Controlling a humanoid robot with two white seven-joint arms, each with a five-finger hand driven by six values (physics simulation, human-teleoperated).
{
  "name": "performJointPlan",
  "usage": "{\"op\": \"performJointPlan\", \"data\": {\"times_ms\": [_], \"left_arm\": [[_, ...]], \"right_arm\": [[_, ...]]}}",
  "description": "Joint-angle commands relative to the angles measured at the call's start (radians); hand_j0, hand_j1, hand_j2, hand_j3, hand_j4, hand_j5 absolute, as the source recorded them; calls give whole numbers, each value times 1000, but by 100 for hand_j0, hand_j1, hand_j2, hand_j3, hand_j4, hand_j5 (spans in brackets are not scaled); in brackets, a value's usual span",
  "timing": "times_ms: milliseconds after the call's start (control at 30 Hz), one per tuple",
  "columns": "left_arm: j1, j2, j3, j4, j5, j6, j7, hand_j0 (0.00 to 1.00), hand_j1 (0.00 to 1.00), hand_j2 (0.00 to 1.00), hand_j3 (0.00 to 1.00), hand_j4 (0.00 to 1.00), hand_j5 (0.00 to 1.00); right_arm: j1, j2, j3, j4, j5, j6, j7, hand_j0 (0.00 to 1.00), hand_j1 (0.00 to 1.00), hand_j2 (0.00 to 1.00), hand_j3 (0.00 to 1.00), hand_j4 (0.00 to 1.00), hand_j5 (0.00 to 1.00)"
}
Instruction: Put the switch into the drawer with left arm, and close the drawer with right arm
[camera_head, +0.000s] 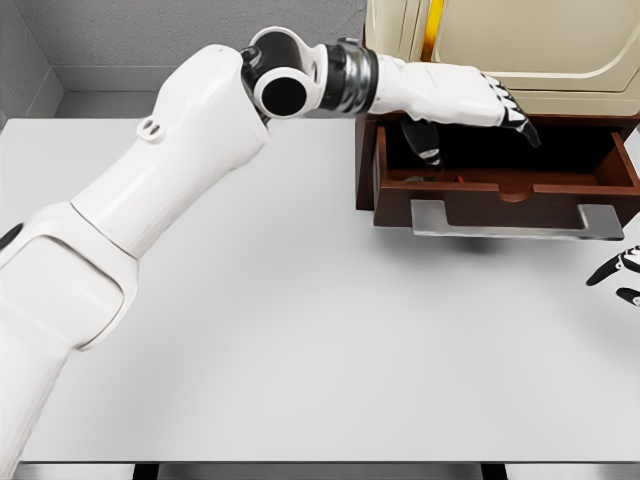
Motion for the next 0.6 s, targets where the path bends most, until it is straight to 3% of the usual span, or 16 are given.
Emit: {"op": "performJointPlan", "data": {"times_ms": [0,100,133,167,267,333,367,433,467,500,533,567], "left_arm": [[-2,0,2,-75,46,3,1,96,96,96,96,96,96],[-12,38,2,-247,155,3,1,100,100,100,100,100,100],[-11,81,2,-362,177,3,1,100,100,100,100,100,100],[-8,138,4,-485,184,3,1,100,100,100,100,100,100],[-2,345,11,-692,313,3,1,100,100,100,100,100,100],[14,511,13,-711,333,3,1,100,100,100,100,100,100],[28,649,14,-709,347,3,1,100,100,100,100,100,100],[112,816,34,-660,353,3,1,100,100,100,100,100,100],[166,844,39,-600,353,3,1,100,100,100,100,100,100],[230,838,122,-516,352,3,1,100,100,100,100,100,100],[284,842,163,-480,352,3,1,100,100,100,100,100,100],[287,842,163,-477,352,3,1,100,100,100,100,100,100]], "right_arm": [[0,0,0,0,-7,3,0,55,55,55,55,55,55],[0,0,8,0,-7,3,0,50,50,50,50,50,50],[-2,2,11,1,-7,3,0,47,47,47,47,47,47],[-3,2,11,1,-7,3,0,44,44,44,44,44,44],[-15,2,12,1,-7,3,0,44,44,44,44,44,44],[-25,3,12,1,-7,3,0,44,44,44,44,44,44],[-29,2,12,1,-7,3,0,44,44,44,44,44,44],[-34,3,18,1,-7,3,0,44,44,44,44,44,44],[-48,2,31,1,-7,3,0,44,44,44,44,44,44],[-51,2,35,1,-7,3,0,45,45,45,45,45,45],[-54,2,34,1,-7,3,0,45,45,45,45,45,45],[-60,2,35,1,-7,3,0,46,46,46,46,46,46]]}}
